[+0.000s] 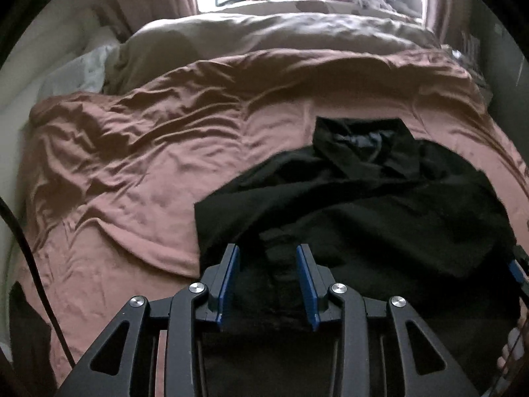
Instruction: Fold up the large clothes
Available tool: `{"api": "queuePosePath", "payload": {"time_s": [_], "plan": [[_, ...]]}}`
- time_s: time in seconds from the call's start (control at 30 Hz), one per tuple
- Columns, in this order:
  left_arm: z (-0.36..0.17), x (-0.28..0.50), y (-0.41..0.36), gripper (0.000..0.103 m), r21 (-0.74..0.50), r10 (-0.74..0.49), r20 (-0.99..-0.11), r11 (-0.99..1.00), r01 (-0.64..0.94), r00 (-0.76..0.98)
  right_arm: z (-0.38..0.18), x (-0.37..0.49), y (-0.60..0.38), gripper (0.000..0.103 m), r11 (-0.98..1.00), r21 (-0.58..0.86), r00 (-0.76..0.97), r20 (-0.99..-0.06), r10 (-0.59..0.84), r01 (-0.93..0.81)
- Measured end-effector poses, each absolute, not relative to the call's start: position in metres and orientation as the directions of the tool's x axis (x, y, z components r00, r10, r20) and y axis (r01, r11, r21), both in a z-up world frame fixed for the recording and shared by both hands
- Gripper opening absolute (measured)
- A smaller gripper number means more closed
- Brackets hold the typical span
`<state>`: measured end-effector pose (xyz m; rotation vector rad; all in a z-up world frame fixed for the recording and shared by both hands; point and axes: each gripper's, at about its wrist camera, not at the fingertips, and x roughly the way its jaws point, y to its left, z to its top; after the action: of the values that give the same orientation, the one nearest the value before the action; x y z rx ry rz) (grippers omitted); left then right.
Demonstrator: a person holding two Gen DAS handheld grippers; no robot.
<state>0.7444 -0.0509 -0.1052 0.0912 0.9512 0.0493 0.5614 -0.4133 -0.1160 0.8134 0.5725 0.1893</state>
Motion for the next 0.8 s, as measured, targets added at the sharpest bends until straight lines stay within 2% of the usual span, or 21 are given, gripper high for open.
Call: {"api": "queuePosePath", "payload": {"time_s": [0.17, 0.27, 0.37, 0.47, 0.53, 0.67, 0.8], "plan": [[-0.122, 0.755, -0.067, 0.038, 0.037, -0.008, -0.803, 0.997, 0.062, 0.595, -0.113, 0.556, -0.419, 0.063, 0.698, 0.713, 0.857, -0.397, 0.328, 0.063], [-0.152, 0.763, -0.089, 0.038, -0.004, -0.079, -0.825, 0.991, 0.135, 0.56, -0.115, 0.556, -0.423, 0.057, 0.697, 0.714, 0.861, -0.398, 0.317, 0.074], [-0.186, 0.769, -0.105, 0.038, 0.059, -0.029, -0.862, 0.986, 0.157, 0.506, -0.118, 0.557, -0.423, 0.057, 0.692, 0.717, 0.859, -0.404, 0.315, 0.084], [-0.21, 0.772, -0.097, 0.038, 0.041, -0.035, -0.881, 0.988, 0.15, 0.473, -0.117, 0.557, -0.417, 0.056, 0.694, 0.715, 0.859, -0.403, 0.317, 0.08], [-0.213, 0.769, -0.09, 0.038, 0.029, -0.054, -0.87, 0.987, 0.159, 0.49, -0.114, 0.557, -0.409, 0.056, 0.714, 0.696, 0.854, -0.415, 0.313, 0.076], [-0.215, 0.766, -0.085, 0.038, 0.085, -0.019, -0.869, 0.979, 0.187, 0.494, -0.113, 0.559, -0.397, 0.056, 0.742, 0.667, 0.823, -0.458, 0.336, 0.068], [-0.213, 0.766, -0.07, 0.028, 0.072, -0.016, -0.876, 0.984, 0.163, 0.482, -0.107, 0.547, -0.395, 0.056, 0.731, 0.678, 0.808, -0.471, 0.354, 0.076]]}}
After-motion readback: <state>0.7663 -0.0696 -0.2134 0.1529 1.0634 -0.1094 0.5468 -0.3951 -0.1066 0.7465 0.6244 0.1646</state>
